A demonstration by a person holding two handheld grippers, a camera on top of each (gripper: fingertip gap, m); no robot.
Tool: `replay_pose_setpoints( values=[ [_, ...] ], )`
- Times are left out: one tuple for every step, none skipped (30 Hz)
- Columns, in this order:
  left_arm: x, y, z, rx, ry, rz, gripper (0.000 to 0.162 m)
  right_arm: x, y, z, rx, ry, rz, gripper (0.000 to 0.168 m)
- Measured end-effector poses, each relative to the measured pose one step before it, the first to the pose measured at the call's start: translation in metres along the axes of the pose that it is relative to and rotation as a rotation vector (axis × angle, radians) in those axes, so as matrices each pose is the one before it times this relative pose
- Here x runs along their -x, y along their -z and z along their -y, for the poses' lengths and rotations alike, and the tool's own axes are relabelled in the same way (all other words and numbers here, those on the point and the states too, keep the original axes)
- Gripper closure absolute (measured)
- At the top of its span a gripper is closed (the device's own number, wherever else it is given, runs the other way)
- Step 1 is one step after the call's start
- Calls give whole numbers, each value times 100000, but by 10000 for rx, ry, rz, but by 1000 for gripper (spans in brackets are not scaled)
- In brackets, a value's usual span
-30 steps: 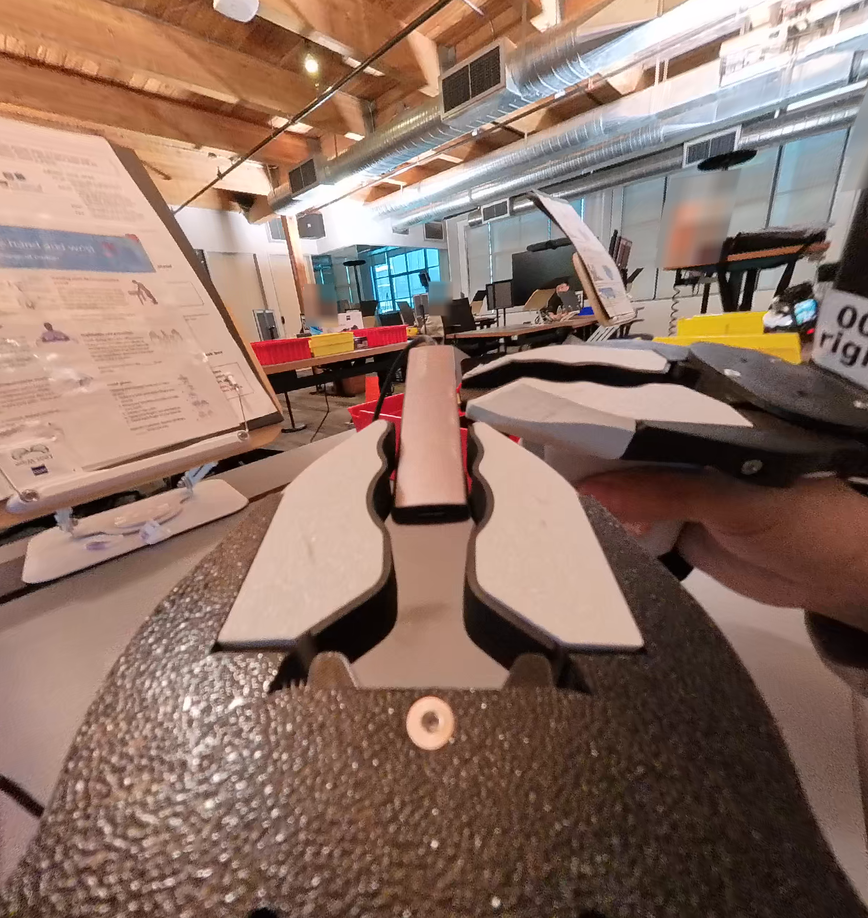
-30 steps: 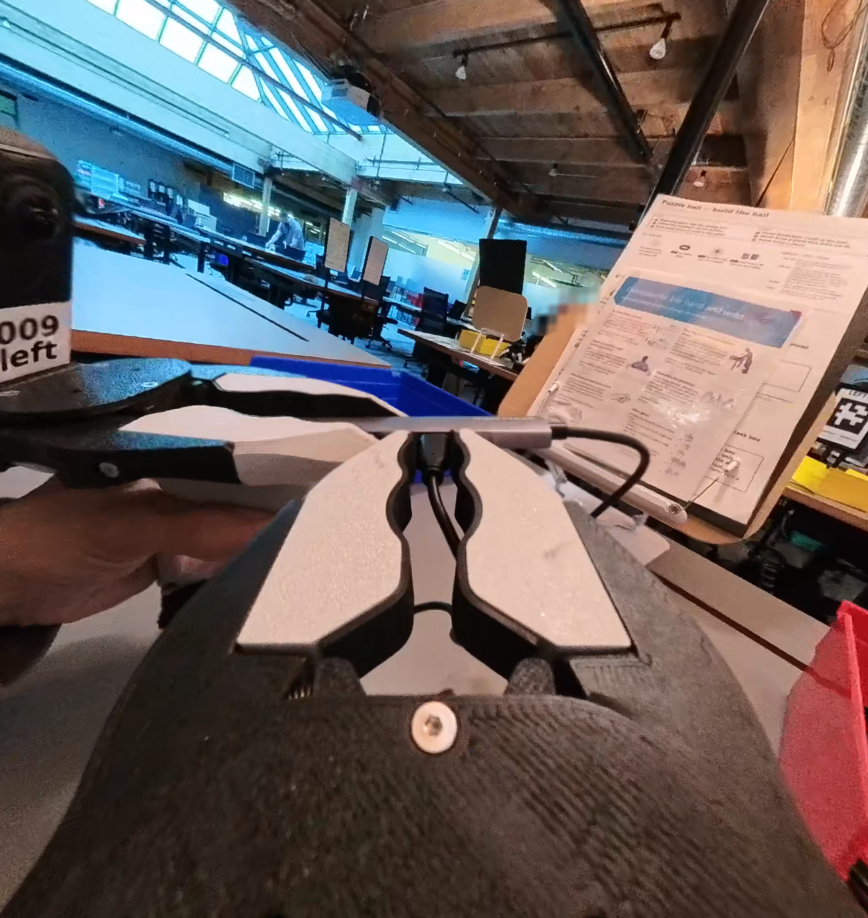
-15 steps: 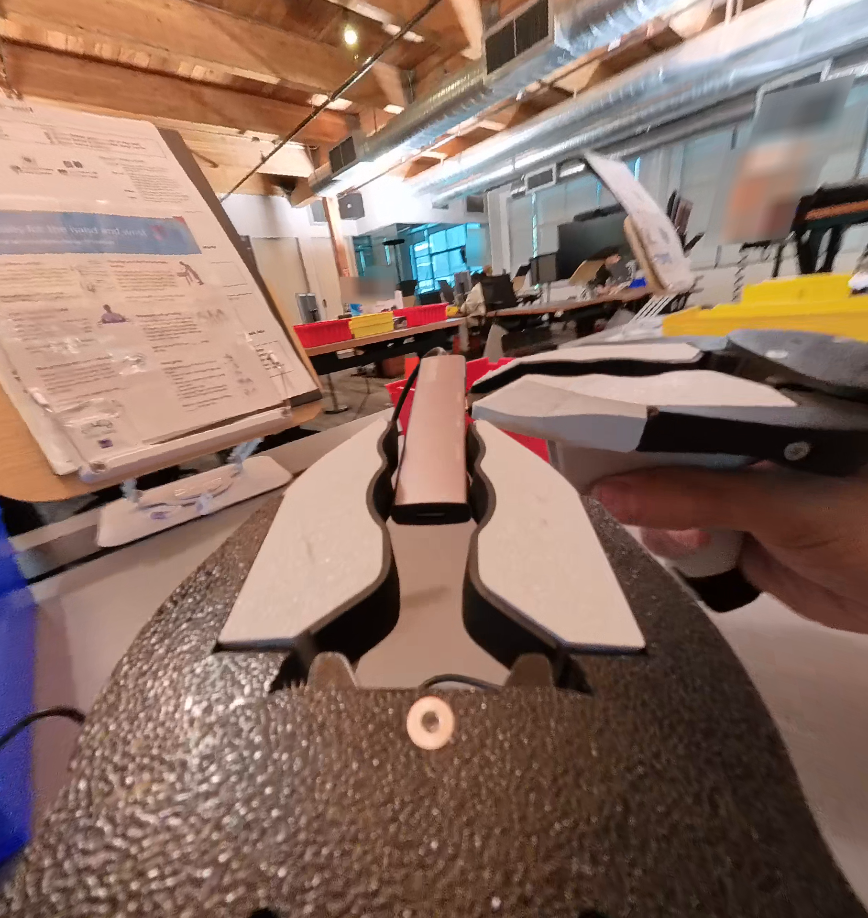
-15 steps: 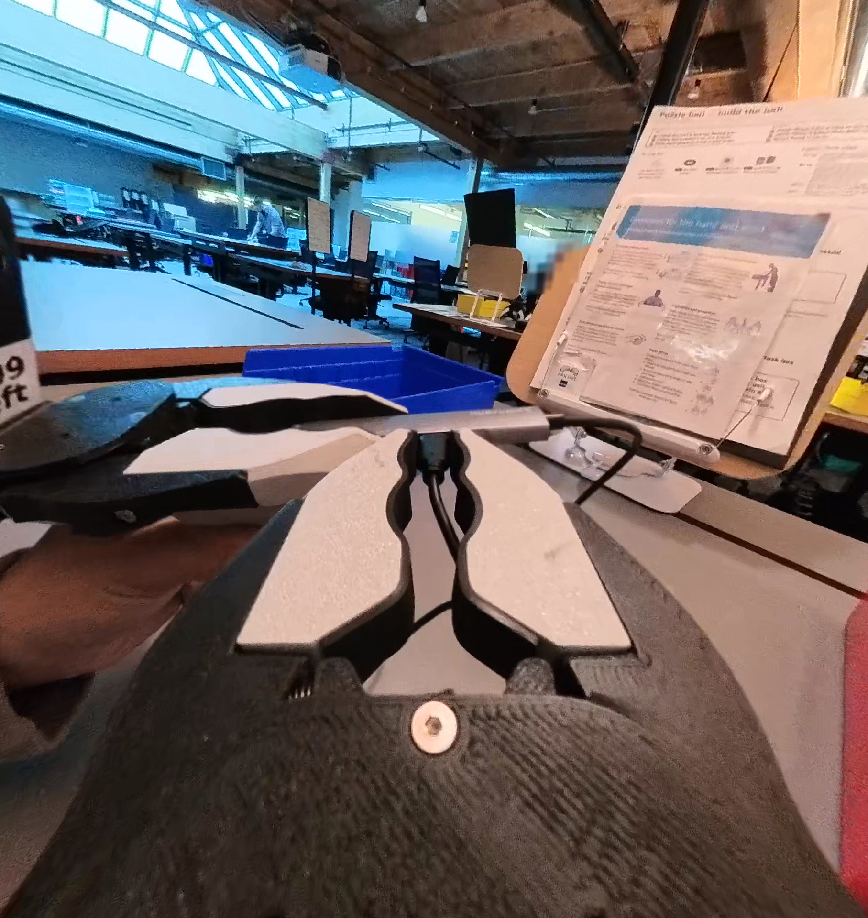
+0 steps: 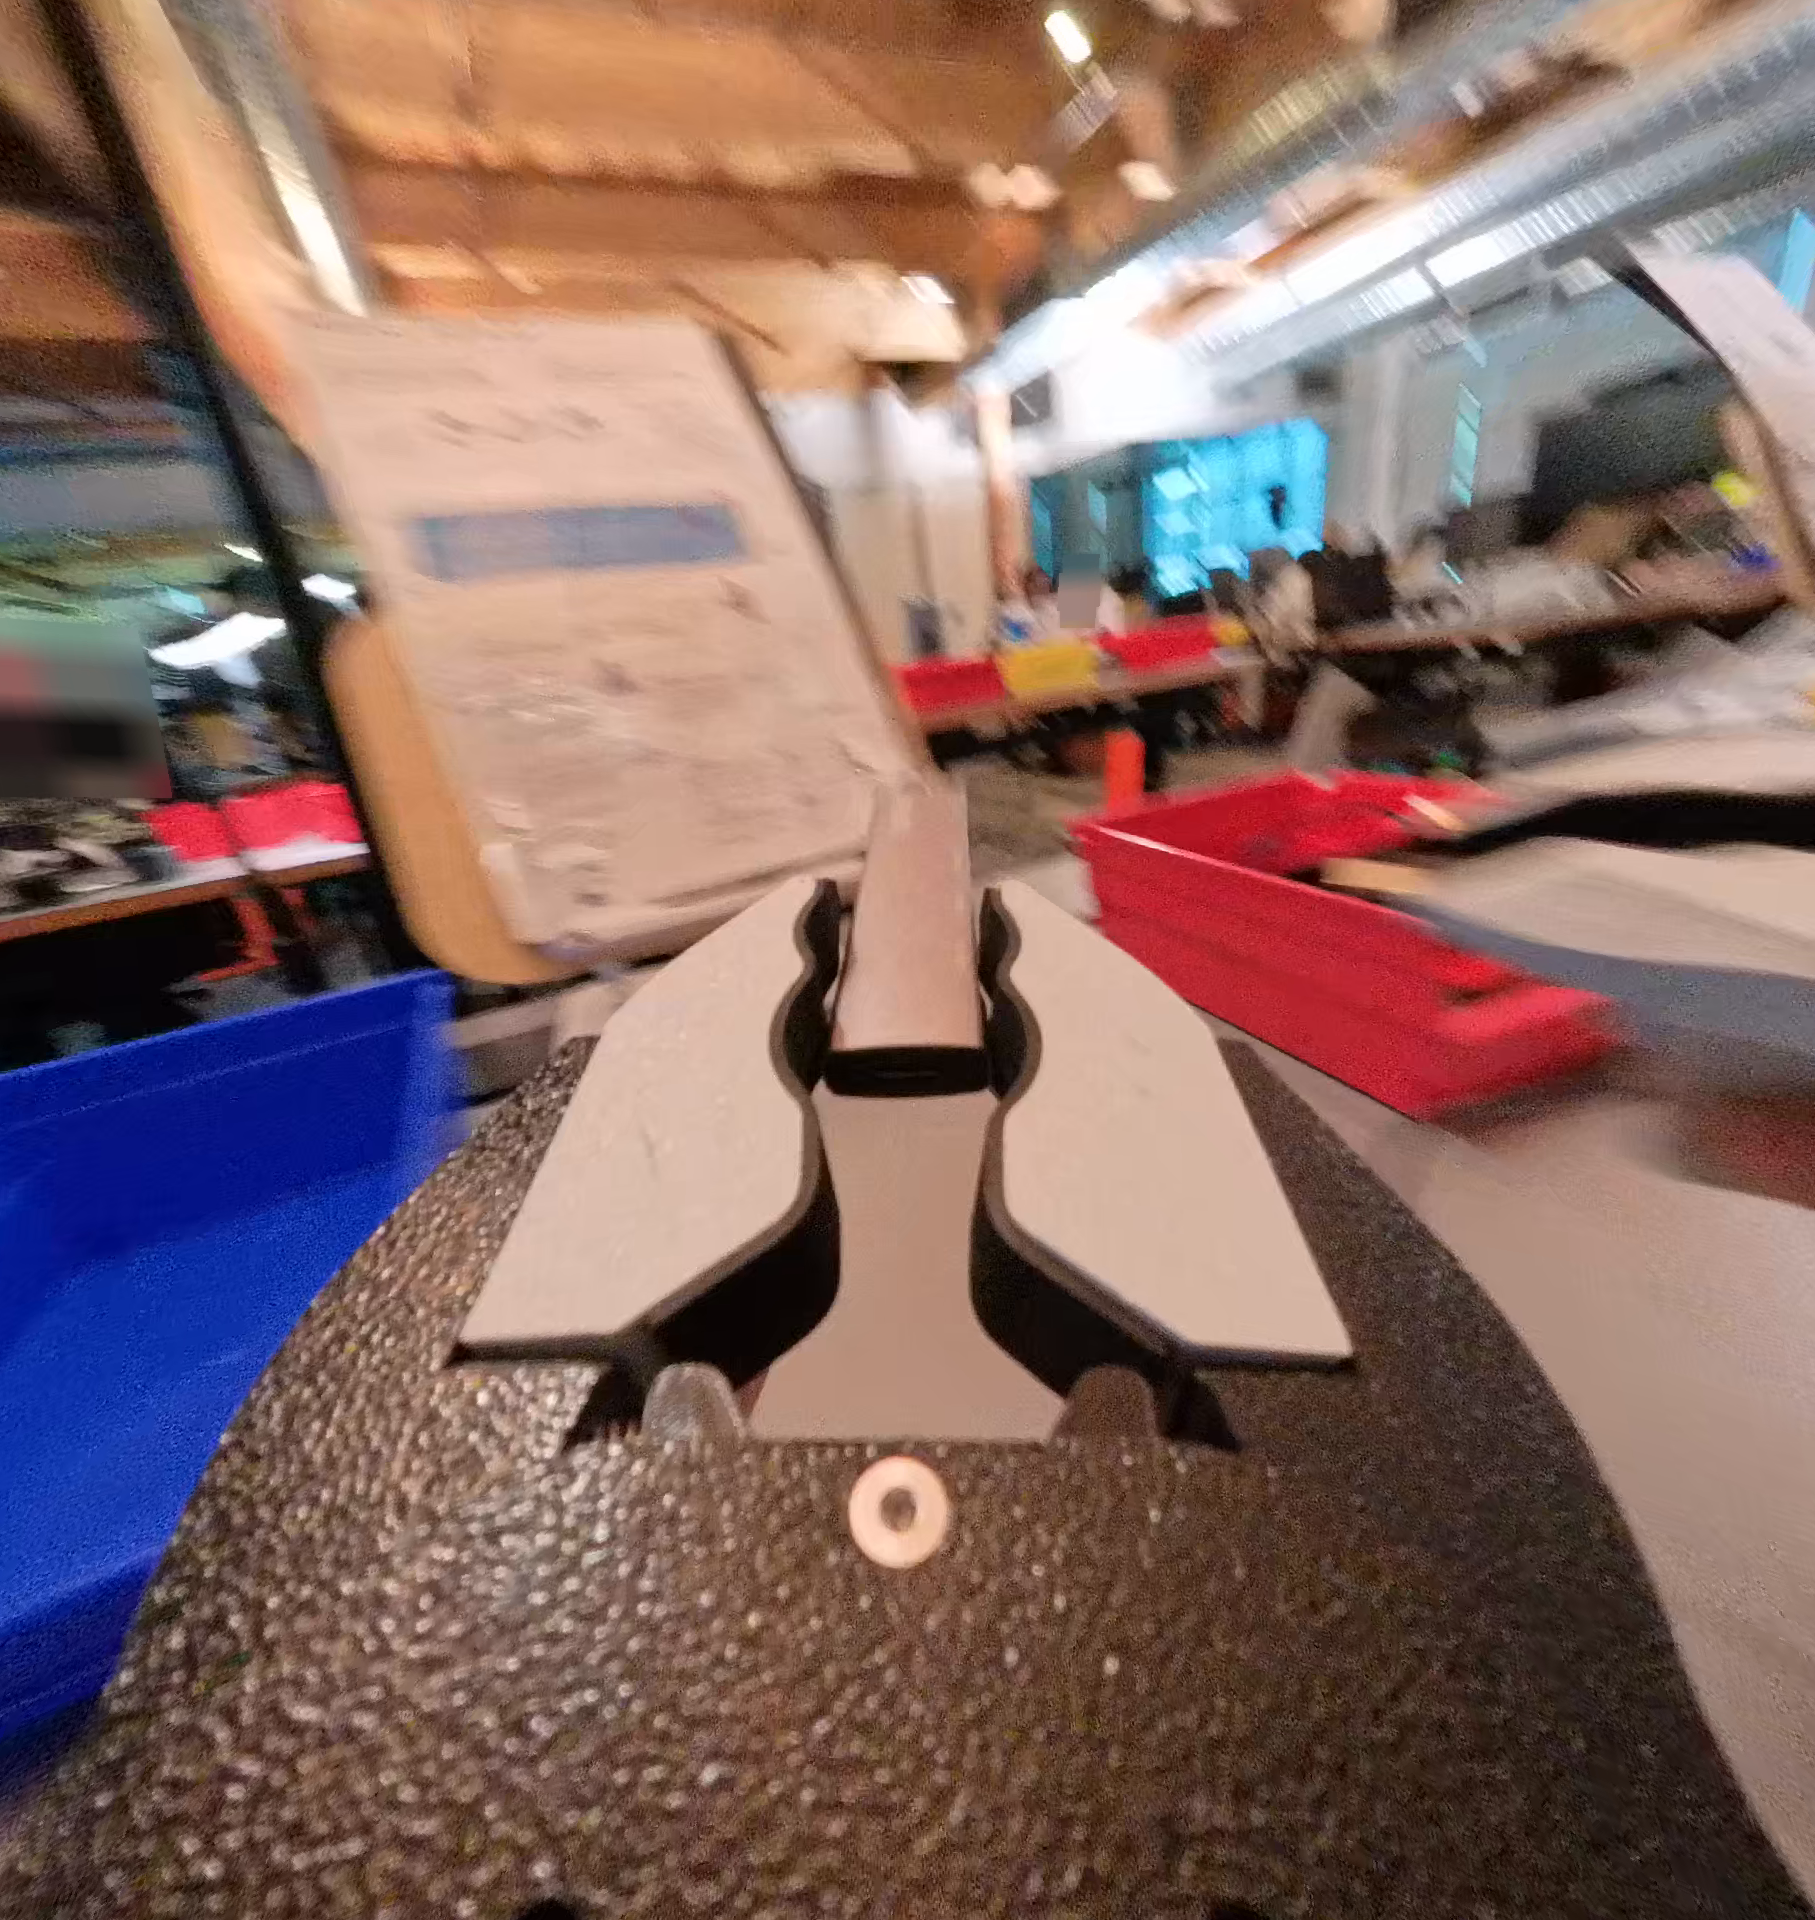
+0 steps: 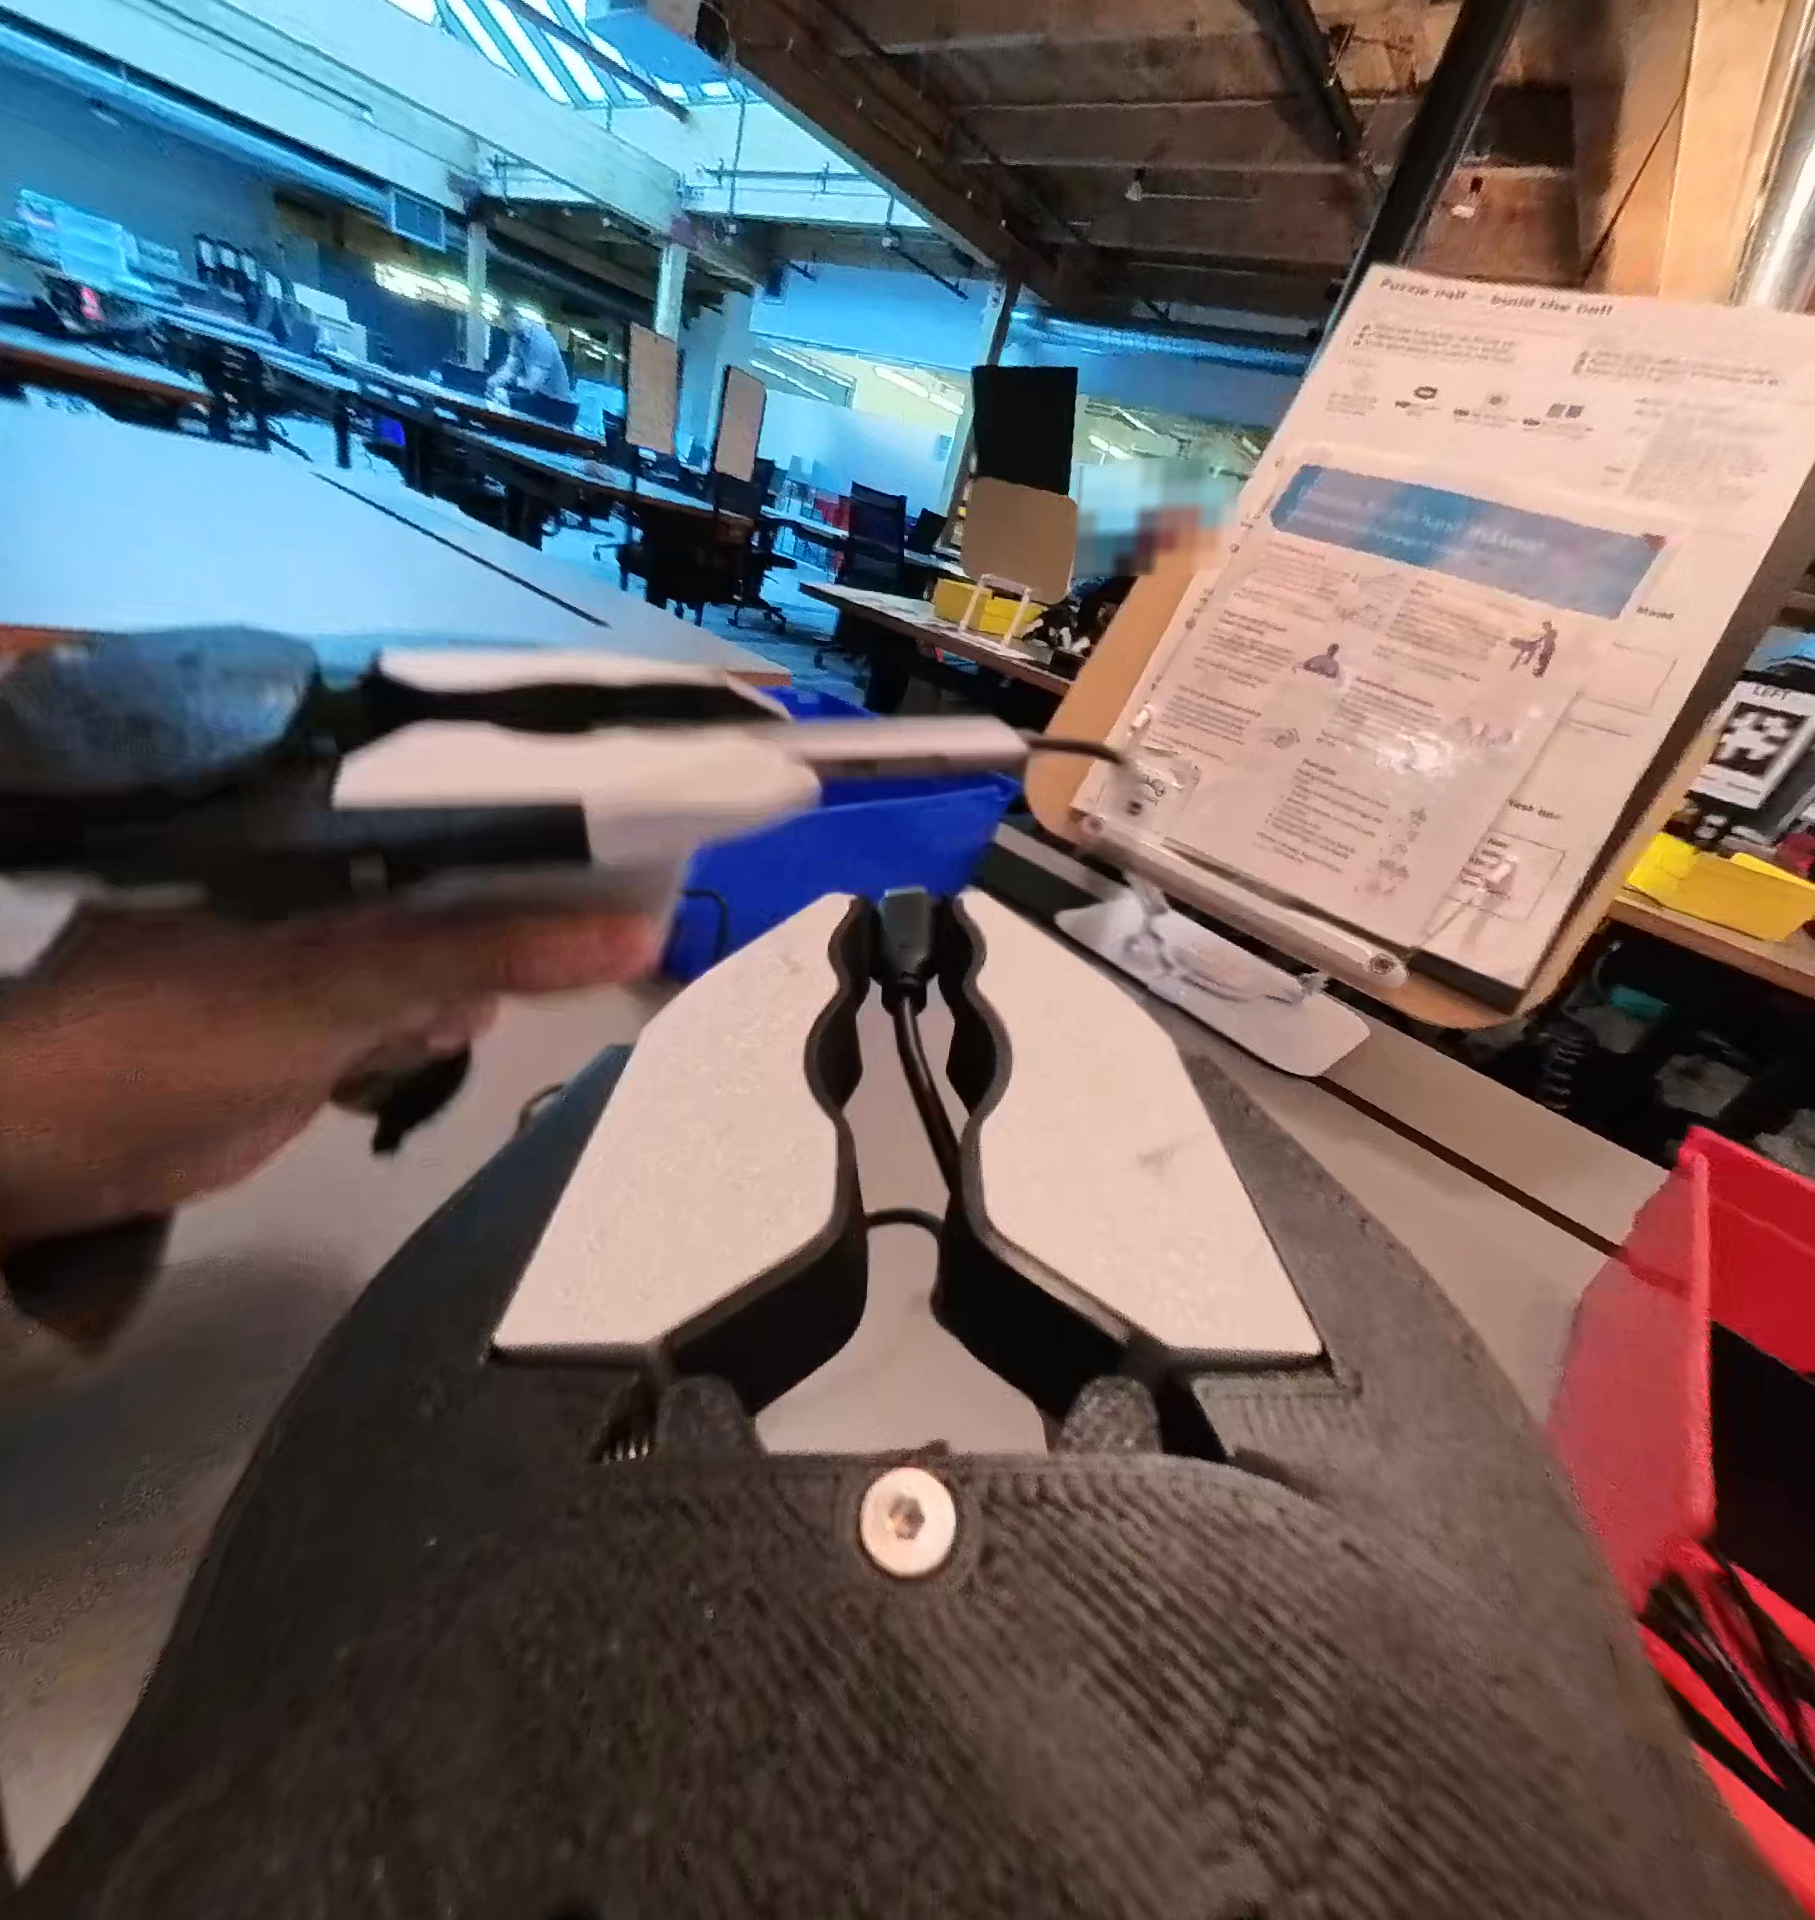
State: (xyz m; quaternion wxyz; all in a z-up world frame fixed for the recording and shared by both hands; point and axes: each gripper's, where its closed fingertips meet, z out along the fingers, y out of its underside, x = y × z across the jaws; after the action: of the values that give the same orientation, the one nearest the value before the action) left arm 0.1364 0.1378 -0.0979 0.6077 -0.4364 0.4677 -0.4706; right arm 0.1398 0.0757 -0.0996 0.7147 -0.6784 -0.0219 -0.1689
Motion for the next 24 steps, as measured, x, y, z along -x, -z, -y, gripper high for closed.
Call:
replay_pose_setpoints(
  values=[
    [4587,697,-93,-12,755,1257,136,-458,758,-305,159,358,-255,155],
    [3463,274,178,165,904,87,135,-672,730,-384,29,-240,-371,155],
    [2085,622,1105,-199,251,-66,136,-436,374,-280,64,-826,110,155],
    [721,821,1490,-498,-390,119,136,-294,-73,-103,44,-616,302,155],
    [-466,491,1056,-305,-420,-72,136,-463,-170,736,-437,111,101,155],
    [-938,163,701,-129,-289,-191,136,-266,-215,813,-294,366,98,156],
    [-938,37,785,-198,-390,-216,136,268,-427,689,72,153,503,155],
    [-533,41,791,-170,-456,-84,136,244,-311,963,34,230,384,155],
    [-18,167,720,-106,-410,76,136,-296,-8,1244,-104,651,-110,155],
    [251,281,764,-196,-276,80,136,-719,155,1133,51,784,-243,155],
    [565,346,695,-208,-93,131,136,-964,299,1141,69,620,-170,156],
    [724,344,556,-135,-16,141,136,-1792,552,1348,-136,436,-553,156],
    [706,303,456,-80,-6,72,136,-2192,610,1334,-229,296,-670,156],
    [793,314,393,-63,24,154,136,-2028,423,821,51,208,-447,155],
    [742,320,365,-69,17,172,136,-1811,120,29,458,145,-317,156],
    [519,216,295,-36,27,46,136,-911,-214,-750,761,22,176,156],
    [343,147,236,-4,78,-25,136,203,-418,-1016,742,-238,681,156],
    [161,94,215,-5,73,-84,136,659,-618,-948,489,-413,653,156],
    [-24,16,75,52,29,-154,136,957,-890,-937,328,-355,577,155],
    [-236,-91,-155,172,23,-257,136,1181,-1087,-1129,330,-98,554,156],
    [-371,-113,-173,144,59,-306,136,1201,-1200,-1697,722,34,461,156],
    [-487,-147,-170,90,106,-351,136,989,-1200,-1760,814,217,271,155],
    [-652,-250,-419,252,189,-480,136,1027,-1210,-1279,535,191,205,155],
    [-608,-264,-460,260,252,-458,136,1223,-1137,-853,261,-43,346,155]
  ],
)
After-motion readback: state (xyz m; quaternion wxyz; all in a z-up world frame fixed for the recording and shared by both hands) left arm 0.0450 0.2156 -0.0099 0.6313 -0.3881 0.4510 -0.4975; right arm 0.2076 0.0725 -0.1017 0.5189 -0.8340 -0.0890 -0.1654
